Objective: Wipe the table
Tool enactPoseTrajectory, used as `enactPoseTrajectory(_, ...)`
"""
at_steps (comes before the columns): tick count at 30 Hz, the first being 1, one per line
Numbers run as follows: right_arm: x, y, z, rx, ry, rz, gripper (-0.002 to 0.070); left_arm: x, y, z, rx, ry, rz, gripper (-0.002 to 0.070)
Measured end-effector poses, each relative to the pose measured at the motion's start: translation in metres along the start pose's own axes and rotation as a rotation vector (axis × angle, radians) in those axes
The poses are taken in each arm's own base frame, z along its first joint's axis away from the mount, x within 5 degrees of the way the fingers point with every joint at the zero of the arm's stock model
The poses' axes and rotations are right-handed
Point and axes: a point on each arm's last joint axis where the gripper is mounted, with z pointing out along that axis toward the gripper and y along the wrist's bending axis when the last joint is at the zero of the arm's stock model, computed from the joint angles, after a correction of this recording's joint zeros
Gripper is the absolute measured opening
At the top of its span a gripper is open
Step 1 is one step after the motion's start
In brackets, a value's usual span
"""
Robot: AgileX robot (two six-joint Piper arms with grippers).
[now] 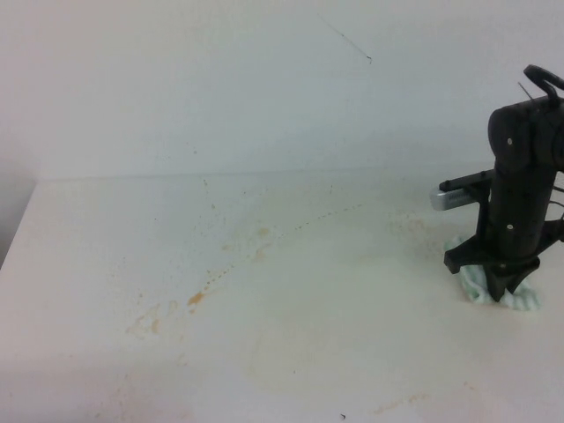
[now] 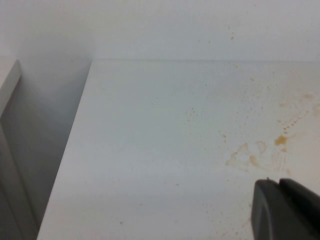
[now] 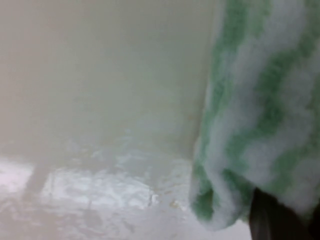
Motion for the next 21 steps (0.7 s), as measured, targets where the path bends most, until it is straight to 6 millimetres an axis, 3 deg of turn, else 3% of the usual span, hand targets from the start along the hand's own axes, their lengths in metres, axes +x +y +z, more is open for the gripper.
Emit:
enactPoseTrajectory(6, 0.0, -0.014, 0.001, -0.005, 0.001, 0.031, 0.0048, 0.0, 0.0, 0.0, 0.0, 0.0, 0.0, -0.0004)
enactPoseTrajectory(8, 0.001, -0.013, 0.001, -0.009, 0.005, 0.033, 0.0094, 0.0, 0.0, 0.0, 0.0, 0.0, 0.0, -0.0004)
enactPoseTrajectory(15, 0.003, -0.012, -0.001, -0.019, 0.028, 0.037, 0.0401, 0.0, 0.0, 0.0, 0.0, 0.0, 0.0, -0.0004)
enactPoseTrajectory(21, 0.007, -0.013, -0.023, -0.019, -0.043, 0.039, 0.045, 0.0, 0.0, 0.0, 0.0, 0.0, 0.0, -0.0004)
